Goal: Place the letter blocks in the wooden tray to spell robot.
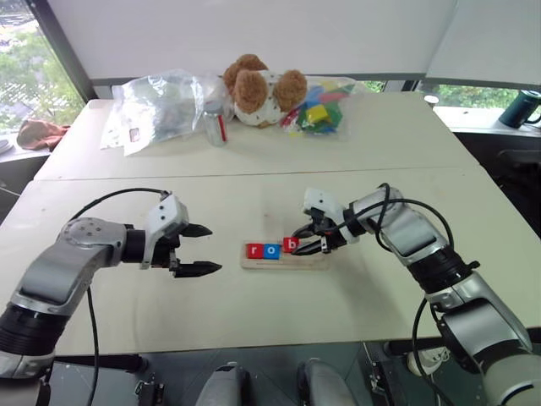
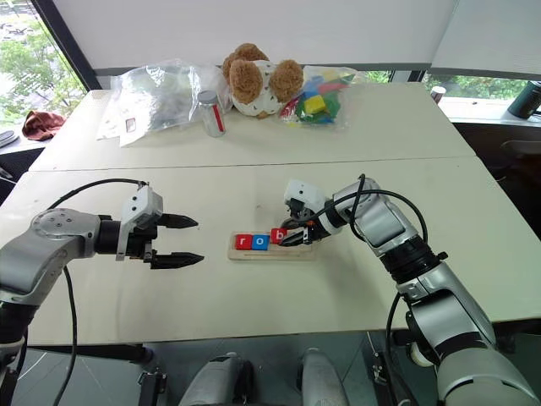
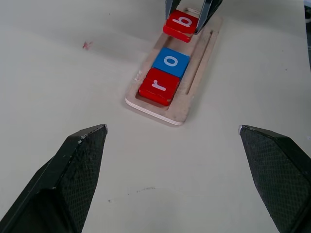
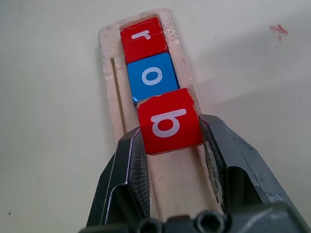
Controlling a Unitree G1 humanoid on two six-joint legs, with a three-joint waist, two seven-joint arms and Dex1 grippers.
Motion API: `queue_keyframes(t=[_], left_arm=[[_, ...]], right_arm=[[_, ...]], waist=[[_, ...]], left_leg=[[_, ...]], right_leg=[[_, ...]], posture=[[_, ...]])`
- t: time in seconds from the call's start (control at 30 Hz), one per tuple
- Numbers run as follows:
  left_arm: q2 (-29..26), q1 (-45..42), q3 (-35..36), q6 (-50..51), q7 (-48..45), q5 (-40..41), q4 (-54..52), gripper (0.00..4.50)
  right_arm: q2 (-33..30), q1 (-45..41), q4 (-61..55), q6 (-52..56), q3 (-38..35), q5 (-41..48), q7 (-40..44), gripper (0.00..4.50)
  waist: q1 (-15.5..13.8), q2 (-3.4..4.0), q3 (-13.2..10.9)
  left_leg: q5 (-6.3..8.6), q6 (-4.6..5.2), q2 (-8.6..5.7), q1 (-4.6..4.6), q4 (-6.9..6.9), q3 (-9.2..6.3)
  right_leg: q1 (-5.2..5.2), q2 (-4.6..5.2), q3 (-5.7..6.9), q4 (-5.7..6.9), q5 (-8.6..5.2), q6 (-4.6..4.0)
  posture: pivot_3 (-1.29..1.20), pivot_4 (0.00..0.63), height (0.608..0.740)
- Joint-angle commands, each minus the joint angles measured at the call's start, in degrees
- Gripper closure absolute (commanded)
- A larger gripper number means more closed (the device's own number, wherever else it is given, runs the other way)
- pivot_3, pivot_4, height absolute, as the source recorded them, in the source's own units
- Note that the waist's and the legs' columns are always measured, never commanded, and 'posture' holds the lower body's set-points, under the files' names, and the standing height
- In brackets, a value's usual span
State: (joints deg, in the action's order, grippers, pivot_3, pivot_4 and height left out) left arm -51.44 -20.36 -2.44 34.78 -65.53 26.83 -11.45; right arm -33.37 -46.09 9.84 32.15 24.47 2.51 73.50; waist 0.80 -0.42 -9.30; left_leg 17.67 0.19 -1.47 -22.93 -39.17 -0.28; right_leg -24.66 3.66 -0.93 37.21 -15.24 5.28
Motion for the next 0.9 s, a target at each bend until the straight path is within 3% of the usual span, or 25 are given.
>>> queue_keyframes(t=[0.03, 0.8, 0.9], left_arm=[[0.03, 0.01, 1.59, 0.17, 0.28, 0.79, -1.58, 0.0], [1.17, -0.93, 0.98, 1.43, 1.0, 0.85, -2.2, 0.0], [1.28, -0.99, 0.95, 1.44, 1.01, 0.85, -2.24, 0.0]], right_arm=[[0.18, -0.56, -1.28, -1.57, 0.09, -0.48, -0.19, 3.36], [1.01, 1.66, -4.26, -1.75, 1.15, -0.78, -1.26, 3.36], [1.0, 1.76, -4.53, -1.6, 0.99, -0.82, -1.44, 1.96]], waist=[[0.06, 0.0, 0.0], [0.0, 0.0, 0.0], [0.0, 0.0, 0.0]], left_leg=[[0.0, 0.0, 0.01, 0.0, 0.0, 0.0], [-0.04, -0.07, 0.01, 0.0, 0.0, 0.0], [-0.04, -0.07, 0.01, 0.0, 0.0, 0.0]], right_leg=[[-0.01, -0.01, 0.0, 0.0, 0.0, 0.0], [-0.01, -0.01, -0.01, 0.0, 0.0, 0.0], [-0.01, -0.01, 0.0, 0.01, 0.0, 0.0]], posture=[[0.0, 0.15, 0.74], [0.0, 0.15, 0.74], [0.0, 0.15, 0.74]])
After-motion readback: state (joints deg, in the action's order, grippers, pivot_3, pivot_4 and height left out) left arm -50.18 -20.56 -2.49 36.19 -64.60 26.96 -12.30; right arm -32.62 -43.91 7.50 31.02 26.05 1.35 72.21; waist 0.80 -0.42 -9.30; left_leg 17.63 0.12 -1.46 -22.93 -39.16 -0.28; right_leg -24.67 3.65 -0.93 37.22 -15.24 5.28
